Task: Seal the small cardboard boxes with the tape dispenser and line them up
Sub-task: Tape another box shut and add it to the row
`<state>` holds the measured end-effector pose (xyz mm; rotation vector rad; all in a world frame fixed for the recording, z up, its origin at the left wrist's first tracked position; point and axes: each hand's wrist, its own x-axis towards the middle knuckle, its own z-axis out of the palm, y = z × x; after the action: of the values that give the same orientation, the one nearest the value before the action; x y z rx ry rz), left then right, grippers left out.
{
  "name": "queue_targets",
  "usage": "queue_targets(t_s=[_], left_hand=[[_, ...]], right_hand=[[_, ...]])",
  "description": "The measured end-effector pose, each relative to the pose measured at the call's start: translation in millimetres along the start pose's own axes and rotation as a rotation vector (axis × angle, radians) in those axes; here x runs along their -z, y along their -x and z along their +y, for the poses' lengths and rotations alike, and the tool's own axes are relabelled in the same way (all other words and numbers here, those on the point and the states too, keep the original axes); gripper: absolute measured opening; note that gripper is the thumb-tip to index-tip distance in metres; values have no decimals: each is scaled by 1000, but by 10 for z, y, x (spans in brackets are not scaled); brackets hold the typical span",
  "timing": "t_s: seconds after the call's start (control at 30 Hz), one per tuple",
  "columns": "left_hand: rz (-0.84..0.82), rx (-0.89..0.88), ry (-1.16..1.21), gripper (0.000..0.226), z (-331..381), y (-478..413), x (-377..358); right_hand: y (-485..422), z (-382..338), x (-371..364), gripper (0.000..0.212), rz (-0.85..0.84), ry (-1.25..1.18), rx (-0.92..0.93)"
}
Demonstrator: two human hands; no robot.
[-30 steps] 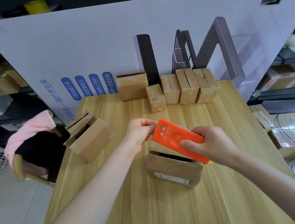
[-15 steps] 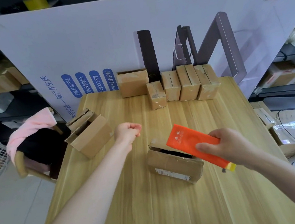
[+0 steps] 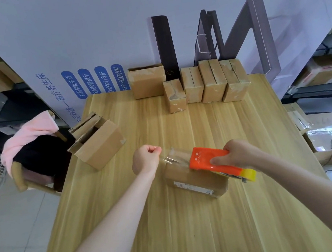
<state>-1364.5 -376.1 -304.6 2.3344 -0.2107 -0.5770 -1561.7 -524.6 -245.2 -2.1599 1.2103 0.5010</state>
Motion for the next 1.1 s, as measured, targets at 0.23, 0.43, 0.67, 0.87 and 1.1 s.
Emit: queue_targets(t_s=[0.23, 0.43, 0.67, 0.87, 1.1], left_hand=[[4, 16, -32, 12, -89, -77, -80], [-10, 38, -36, 12, -262, -152, -126], [-38, 73, 18, 13, -390, -252, -251], [-105, 161, 203, 17, -519, -321, -404], [-169, 259, 378, 12, -548, -237, -577]], right_hand=[[-110, -112, -21, 56, -3, 93, -14], [-119, -294, -87, 57, 16, 217, -17], [-157, -348, -115, 52, 33, 251, -52], [-180, -360, -136, 52, 51, 255, -72], [-198, -368, -143, 54, 57, 252, -83]])
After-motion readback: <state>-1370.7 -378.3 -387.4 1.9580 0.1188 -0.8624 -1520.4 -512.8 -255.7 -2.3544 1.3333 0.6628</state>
